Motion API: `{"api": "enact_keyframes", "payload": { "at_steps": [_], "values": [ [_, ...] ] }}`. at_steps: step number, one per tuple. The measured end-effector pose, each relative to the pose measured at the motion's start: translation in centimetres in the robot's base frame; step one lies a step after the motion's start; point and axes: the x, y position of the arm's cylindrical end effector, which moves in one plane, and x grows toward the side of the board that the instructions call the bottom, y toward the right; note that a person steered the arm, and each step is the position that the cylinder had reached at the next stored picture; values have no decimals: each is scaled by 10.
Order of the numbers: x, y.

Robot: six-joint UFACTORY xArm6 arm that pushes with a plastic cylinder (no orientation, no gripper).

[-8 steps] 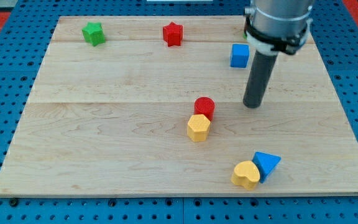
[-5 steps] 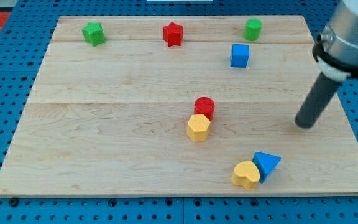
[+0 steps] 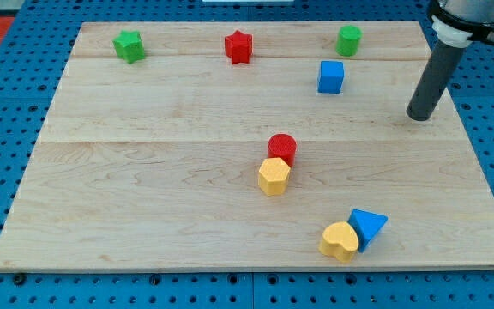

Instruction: Move the hexagon towards the center left

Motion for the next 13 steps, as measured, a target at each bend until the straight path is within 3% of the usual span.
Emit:
{"api": "enact_keyframes", "payload": {
  "at_steps": [2, 3, 4, 5, 6, 7, 8, 9, 10, 11, 12, 13],
  "values": [
    [17, -6],
    [62, -40],
    [117, -136],
    [133, -225],
    [120, -231],
    [126, -164],
    [101, -161],
    [87, -267],
    [76, -330],
    [108, -232],
    [72, -247],
    [42, -326]
  ]
}}
